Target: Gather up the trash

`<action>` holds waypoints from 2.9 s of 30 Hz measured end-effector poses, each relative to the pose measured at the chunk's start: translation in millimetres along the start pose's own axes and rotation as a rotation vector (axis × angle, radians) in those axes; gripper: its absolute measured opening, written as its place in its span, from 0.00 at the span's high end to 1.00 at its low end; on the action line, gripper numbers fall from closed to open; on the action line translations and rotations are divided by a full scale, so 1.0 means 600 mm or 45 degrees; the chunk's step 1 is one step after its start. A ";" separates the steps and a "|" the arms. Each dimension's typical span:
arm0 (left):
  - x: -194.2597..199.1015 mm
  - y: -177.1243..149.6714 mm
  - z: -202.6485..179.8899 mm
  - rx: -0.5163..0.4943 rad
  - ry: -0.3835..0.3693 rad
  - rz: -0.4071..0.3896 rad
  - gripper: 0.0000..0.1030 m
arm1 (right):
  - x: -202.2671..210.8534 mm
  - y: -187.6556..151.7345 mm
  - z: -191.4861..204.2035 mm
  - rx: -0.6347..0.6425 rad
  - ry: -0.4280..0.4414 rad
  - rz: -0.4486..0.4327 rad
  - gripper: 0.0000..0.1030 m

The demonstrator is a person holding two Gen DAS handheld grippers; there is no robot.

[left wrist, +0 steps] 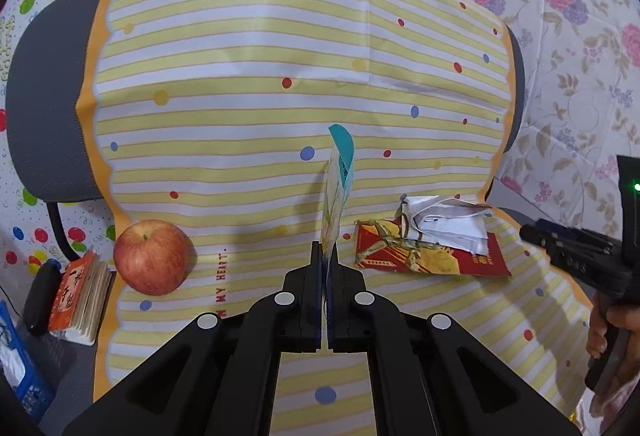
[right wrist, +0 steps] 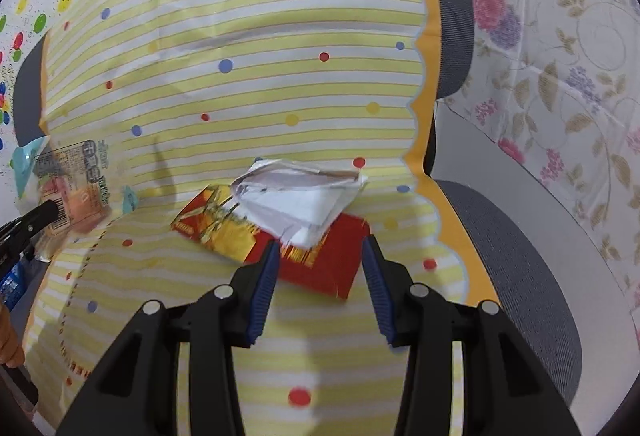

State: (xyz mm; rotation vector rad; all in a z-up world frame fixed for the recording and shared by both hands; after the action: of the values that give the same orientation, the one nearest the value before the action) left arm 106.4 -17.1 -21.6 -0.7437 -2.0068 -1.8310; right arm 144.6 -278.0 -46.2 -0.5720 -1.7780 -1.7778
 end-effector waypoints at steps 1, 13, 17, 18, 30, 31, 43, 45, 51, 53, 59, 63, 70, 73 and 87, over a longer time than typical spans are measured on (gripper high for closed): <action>-0.006 0.001 0.001 -0.004 0.002 0.003 0.98 | -0.012 0.007 -0.002 0.006 -0.007 -0.008 0.81; -0.072 -0.014 0.036 0.039 0.024 0.073 0.99 | -0.187 0.092 -0.021 0.005 -0.035 0.074 0.90; -0.076 -0.024 0.048 0.066 0.039 0.122 0.99 | -0.217 0.079 -0.024 -0.015 -0.035 0.185 0.90; -0.074 -0.026 0.048 0.063 0.042 0.129 0.99 | -0.216 0.071 -0.023 -0.027 -0.028 0.214 0.90; 0.006 -0.072 0.054 0.095 0.002 0.151 0.99 | -0.077 -0.064 0.070 0.052 0.141 0.368 0.90; 0.014 -0.077 0.053 0.097 -0.003 0.155 0.99 | -0.062 -0.072 0.081 0.068 0.140 0.366 0.90; 0.055 -0.124 0.048 0.093 -0.024 0.231 0.95 | 0.083 -0.058 0.063 0.045 0.123 0.117 0.52; 0.056 -0.121 0.043 0.076 -0.015 0.217 0.95 | 0.077 -0.056 0.060 0.024 0.150 0.102 0.52; 0.049 -0.119 0.040 0.095 -0.012 0.219 0.97 | 0.038 -0.056 0.112 0.099 0.245 0.121 0.42; 0.046 -0.120 0.040 0.101 -0.013 0.224 0.97 | 0.014 -0.054 0.132 0.125 0.248 0.150 0.40; 0.041 -0.123 0.043 0.104 -0.012 0.229 0.97 | -0.019 -0.067 0.184 0.237 0.236 0.220 0.30; 0.040 -0.123 0.042 0.108 -0.015 0.227 0.97 | -0.034 -0.077 0.197 0.315 0.107 0.241 0.31; 0.042 -0.124 0.042 0.100 -0.016 0.214 0.98 | -0.011 -0.069 0.156 0.194 0.096 0.201 0.99; 0.051 -0.119 0.042 0.099 -0.024 0.185 0.98 | 0.027 -0.052 0.123 0.131 0.077 0.110 0.99; 0.111 -0.087 0.030 0.113 -0.033 0.072 0.98 | 0.120 -0.072 0.038 -0.011 0.074 0.073 0.99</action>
State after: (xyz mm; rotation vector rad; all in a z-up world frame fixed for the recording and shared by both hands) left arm 24.3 8.8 -29.3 -0.7936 -2.0470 -1.6980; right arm 60.4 -262.7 -31.5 -0.5636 -1.6986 -1.7467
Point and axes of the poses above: each gripper's, at about its wrist camera, not at the fingertips, and x roughly against the way its jaws point, z to its left, y to its top, the point moved 2 cm from there along -x, roughly the way its jaws point, and after that the axes turned 4 degrees about x, right-handed, at the moved point
